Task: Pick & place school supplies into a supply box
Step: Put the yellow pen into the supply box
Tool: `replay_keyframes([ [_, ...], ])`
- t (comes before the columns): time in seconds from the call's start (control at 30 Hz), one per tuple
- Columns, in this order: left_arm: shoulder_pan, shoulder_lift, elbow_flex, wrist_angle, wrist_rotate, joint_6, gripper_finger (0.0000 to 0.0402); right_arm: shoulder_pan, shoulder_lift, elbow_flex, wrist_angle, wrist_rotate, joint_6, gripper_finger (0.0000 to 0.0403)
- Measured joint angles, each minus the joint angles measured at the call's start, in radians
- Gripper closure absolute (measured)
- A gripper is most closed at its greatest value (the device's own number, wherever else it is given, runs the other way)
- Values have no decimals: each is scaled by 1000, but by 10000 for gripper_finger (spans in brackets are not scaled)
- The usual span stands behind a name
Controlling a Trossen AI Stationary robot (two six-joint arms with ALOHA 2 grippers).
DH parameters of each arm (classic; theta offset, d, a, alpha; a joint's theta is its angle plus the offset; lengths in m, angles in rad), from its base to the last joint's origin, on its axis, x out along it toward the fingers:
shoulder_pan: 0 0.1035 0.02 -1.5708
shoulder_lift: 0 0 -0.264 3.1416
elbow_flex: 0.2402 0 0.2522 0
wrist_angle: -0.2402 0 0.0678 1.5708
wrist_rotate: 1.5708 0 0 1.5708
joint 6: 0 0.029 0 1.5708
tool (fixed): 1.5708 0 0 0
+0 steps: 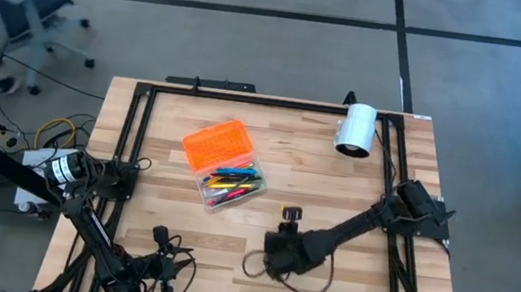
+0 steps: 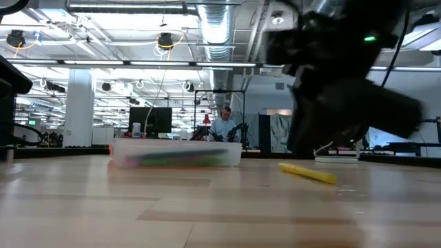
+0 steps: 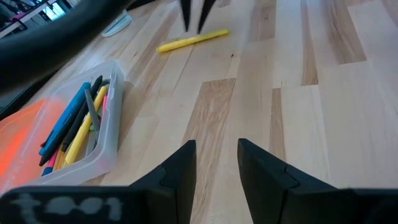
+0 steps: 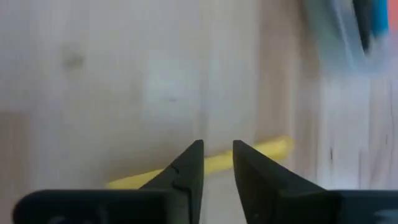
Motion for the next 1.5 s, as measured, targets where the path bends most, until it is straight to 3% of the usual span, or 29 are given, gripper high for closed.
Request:
replay_keyframes([
  [0.17,0,0,0,0,0,0,292,-82,-1,25,-113,-55,195,306],
  [0.37,-2,0,-5,9,24,-1,292,-149,-2,25,-96,-166,253,260],
  [0.67,-3,1,-128,227,46,1,292,-183,-2,25,-79,-201,374,201],
  [1.17,-3,1,-161,317,53,31,292,-188,-4,-35,-80,-234,610,221],
  [1.5,-2,1,-161,317,50,38,292,-174,-5,-68,-33,-277,577,236],
])
